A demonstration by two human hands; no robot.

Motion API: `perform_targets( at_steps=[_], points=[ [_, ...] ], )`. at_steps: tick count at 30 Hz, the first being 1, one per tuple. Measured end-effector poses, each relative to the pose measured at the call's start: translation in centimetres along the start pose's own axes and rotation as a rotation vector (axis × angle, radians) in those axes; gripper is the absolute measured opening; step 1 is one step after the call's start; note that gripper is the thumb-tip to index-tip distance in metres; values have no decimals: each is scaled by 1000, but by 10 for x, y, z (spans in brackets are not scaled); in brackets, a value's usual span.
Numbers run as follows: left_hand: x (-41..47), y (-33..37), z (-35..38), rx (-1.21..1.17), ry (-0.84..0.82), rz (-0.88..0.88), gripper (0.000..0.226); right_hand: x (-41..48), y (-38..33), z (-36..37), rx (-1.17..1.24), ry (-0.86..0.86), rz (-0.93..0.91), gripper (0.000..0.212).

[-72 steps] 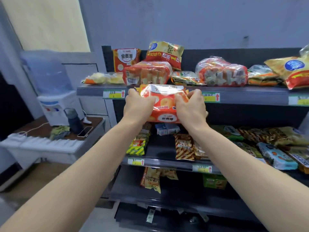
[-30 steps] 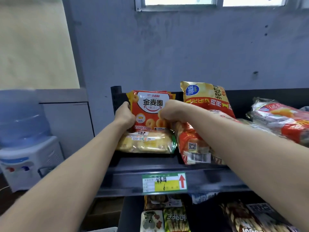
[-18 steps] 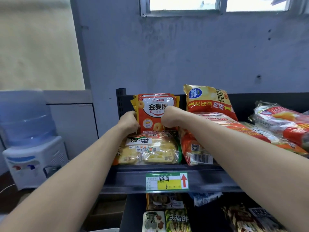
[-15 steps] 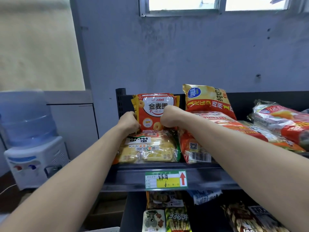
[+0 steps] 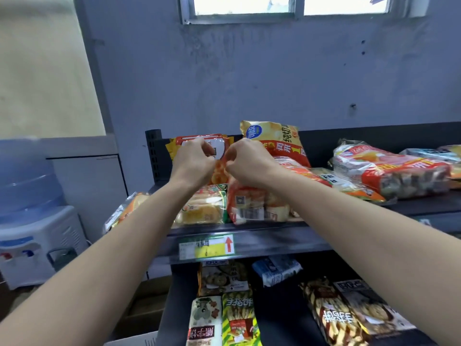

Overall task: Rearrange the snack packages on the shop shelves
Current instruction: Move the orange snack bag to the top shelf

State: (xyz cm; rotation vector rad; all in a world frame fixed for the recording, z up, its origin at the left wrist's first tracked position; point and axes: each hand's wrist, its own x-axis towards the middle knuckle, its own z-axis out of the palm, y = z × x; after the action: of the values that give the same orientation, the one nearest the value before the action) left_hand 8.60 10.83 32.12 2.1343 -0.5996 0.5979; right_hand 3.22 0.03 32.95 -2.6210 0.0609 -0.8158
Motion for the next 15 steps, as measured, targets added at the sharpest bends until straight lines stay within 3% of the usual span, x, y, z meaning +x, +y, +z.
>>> perform_targets(
  at_steps=[9, 15],
  points=[
    [-72, 113, 45, -177, -170, 240, 18, -91, 79, -99, -28, 141, 120, 23],
    [-125, 180, 111, -220, -343, 385, 15, -157, 145, -158, -22, 56, 294, 18]
  ],
)
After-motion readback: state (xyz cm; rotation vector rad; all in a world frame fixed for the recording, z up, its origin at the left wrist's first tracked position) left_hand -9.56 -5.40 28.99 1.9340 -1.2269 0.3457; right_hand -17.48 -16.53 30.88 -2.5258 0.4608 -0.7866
